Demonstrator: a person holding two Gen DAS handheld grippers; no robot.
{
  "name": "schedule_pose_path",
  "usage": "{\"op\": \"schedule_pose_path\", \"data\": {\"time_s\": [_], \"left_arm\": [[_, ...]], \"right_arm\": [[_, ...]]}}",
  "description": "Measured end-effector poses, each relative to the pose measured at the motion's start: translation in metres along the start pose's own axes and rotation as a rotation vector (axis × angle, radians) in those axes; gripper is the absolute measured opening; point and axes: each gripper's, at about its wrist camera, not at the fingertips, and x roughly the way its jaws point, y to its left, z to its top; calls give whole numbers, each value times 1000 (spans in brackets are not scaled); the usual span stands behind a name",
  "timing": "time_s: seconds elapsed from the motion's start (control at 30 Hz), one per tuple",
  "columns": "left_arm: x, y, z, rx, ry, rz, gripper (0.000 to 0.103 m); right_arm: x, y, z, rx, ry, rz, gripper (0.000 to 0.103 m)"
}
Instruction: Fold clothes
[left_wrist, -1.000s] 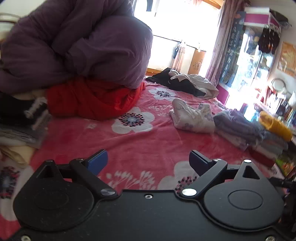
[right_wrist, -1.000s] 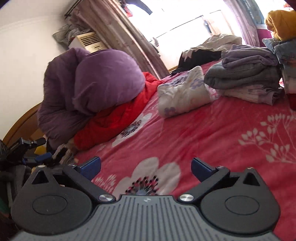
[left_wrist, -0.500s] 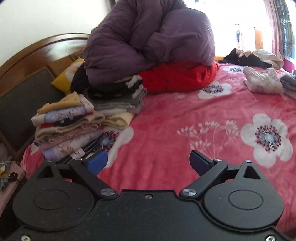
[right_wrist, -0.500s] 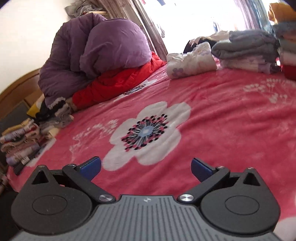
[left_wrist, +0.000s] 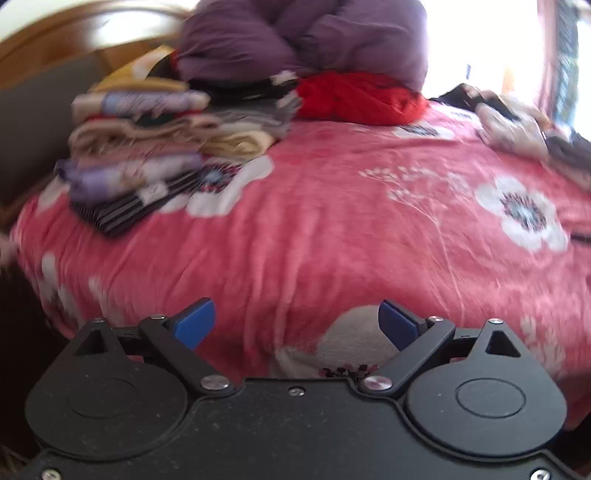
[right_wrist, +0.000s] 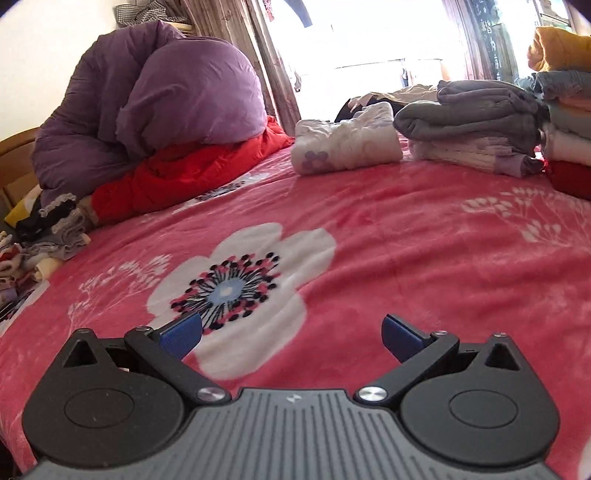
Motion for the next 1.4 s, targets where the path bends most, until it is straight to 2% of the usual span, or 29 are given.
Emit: {"op": "schedule_pose_path", "data": {"time_s": [0.07, 0.2, 0.27, 0.43, 0.57, 0.67, 0.73, 0.83, 0.87, 0.93, 1.03, 1.1, 1.13, 1.23, 1.3, 1.4], "left_arm": [[8, 21, 0, -131, 27, -22, 97], [27, 32, 7, -271, 92, -55, 97], [28, 21, 9, -240, 77, -64, 97], [29, -8, 9, -115, 37, -31, 97], [29, -13, 9, -72, 26, -18, 97], [26, 0, 10, -139, 19, -44, 97], [16, 18, 11, -245, -6, -52, 97], [-17, 50, 10, -430, -113, -16, 97], [-28, 63, 8, -477, -141, 23, 97], [-46, 85, 3, -498, -174, 127, 97], [-61, 122, -13, -534, -165, 190, 97], [-63, 138, -22, -559, -93, 248, 97], [-62, 143, -23, -555, -60, 281, 97], [-56, 141, -18, -476, -35, 318, 97], [-45, 135, -11, -445, -5, 301, 97], [-35, 113, 5, -362, -16, 284, 99]], "right_arm": [[5, 6, -7, -39, 24, -3, 103], [17, 7, -19, -55, 82, -12, 103], [15, 9, -21, -71, 79, -16, 103], [9, 14, -28, -107, 64, -25, 103], [10, 16, -30, -128, 62, -34, 103], [12, 17, -30, -137, 69, -41, 103], [11, 17, -30, -135, 70, -40, 103], [10, 14, -28, -120, 69, -28, 103], [10, 13, -28, -113, 68, -23, 103], [9, 11, -28, -100, 66, -13, 103], [8, 8, -28, -83, 62, 1, 103], [7, 6, -28, -76, 57, 8, 103], [8, 7, -29, -79, 59, 4, 103], [12, 12, -29, -106, 72, -23, 103], [15, 20, -30, -150, 83, -56, 103], [15, 22, -29, -164, 93, -67, 103]]}}
